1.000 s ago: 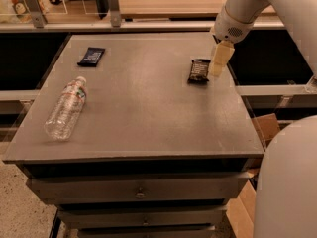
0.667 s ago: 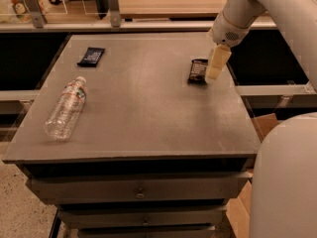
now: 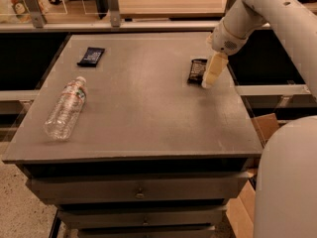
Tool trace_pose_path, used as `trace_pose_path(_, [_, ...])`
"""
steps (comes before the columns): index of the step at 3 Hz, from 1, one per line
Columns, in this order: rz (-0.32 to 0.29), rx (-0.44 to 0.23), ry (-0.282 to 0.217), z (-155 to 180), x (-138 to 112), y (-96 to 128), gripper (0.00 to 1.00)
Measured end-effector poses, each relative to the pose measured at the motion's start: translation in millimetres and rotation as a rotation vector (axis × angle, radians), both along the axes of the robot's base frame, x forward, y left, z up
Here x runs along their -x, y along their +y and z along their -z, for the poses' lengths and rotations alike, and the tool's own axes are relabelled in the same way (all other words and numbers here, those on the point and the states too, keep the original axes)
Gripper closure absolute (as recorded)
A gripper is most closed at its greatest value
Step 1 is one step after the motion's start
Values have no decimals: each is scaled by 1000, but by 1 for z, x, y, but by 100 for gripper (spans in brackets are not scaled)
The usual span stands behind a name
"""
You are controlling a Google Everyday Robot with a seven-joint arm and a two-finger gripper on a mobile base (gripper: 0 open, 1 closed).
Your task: Move rxbar chocolate near rxbar blueberry
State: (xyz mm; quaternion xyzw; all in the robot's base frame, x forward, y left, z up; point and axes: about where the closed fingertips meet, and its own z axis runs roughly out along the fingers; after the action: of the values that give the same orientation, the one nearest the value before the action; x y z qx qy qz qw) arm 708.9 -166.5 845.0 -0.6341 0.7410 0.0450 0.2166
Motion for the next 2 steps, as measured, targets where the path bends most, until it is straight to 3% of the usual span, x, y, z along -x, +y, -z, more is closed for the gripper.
trace_pose_path(2, [67,-106,58,19,-6,-1,0])
